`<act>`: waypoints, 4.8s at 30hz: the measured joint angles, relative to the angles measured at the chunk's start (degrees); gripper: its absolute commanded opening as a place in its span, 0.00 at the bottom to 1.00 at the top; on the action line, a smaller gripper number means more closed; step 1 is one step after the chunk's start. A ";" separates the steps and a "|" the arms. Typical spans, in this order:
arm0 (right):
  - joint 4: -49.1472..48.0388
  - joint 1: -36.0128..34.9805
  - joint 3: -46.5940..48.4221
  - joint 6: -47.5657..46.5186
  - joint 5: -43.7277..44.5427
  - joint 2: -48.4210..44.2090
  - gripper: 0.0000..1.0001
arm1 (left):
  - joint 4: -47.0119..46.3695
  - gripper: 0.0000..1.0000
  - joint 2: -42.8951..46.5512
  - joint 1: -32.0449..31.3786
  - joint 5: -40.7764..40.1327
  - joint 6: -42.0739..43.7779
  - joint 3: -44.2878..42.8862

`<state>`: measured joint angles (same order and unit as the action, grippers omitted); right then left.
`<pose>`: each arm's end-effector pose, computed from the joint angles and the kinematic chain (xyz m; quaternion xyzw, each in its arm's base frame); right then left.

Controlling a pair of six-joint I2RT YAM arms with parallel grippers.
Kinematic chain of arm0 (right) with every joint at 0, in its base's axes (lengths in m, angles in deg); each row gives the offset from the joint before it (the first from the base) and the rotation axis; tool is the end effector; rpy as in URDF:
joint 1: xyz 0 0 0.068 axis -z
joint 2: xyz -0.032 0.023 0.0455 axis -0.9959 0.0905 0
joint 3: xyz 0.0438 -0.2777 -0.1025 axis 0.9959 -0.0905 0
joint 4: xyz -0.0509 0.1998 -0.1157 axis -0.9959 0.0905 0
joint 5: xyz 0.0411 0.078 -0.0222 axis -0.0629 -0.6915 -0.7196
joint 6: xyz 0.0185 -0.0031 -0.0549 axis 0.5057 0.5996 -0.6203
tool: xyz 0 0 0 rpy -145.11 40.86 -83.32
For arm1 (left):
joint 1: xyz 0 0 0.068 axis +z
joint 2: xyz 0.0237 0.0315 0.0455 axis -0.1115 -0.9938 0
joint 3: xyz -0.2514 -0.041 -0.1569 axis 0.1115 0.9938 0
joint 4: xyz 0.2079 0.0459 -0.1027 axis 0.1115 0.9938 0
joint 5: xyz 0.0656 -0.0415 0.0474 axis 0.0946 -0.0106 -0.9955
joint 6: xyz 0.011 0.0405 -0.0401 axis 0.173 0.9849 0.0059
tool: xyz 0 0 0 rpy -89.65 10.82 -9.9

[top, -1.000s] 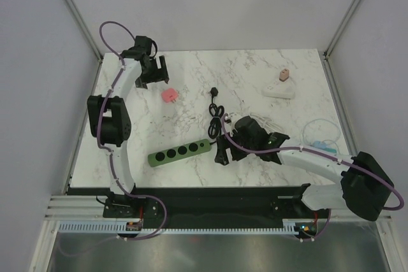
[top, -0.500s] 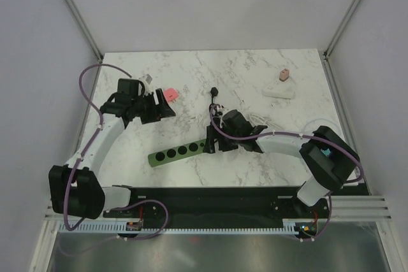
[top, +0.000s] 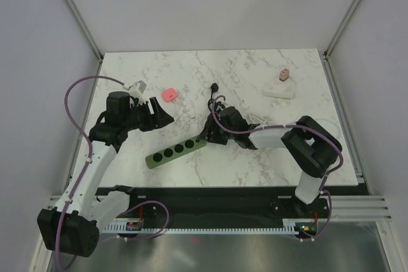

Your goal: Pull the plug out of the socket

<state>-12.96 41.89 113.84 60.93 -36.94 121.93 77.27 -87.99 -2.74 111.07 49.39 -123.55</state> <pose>0.2458 0.2387 0.1847 0.0243 0.8999 0.3676 0.2335 0.1635 -0.0438 0.3206 -0.0196 0.8765 -0.3096 0.3681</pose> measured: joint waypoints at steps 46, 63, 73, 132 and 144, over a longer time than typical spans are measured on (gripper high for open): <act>5.09 2.08 19.37 1.97 4.28 12.04 0.98 | -0.68 0.79 -0.26 -3.67 -2.56 -0.28 -0.76; 34.49 29.00 5.01 -17.25 21.70 -17.79 0.98 | -8.66 0.79 -9.01 -14.73 -1.79 -4.07 -0.59; 30.45 36.04 -1.46 -20.50 10.08 -16.39 0.98 | -10.36 0.79 -11.89 -18.01 -0.35 -4.85 -2.19; 54.23 34.51 12.02 -24.90 8.92 -34.42 0.98 | -42.10 0.97 -45.46 -54.27 -20.37 4.44 -7.56; 55.10 34.58 12.24 -27.63 7.02 -35.58 0.98 | -45.59 0.88 -54.12 -54.31 -26.29 14.05 -10.78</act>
<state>42.14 76.47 126.08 33.30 -29.92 86.35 31.68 -142.11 -57.06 84.78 63.44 -134.32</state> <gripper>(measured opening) 0.980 0.904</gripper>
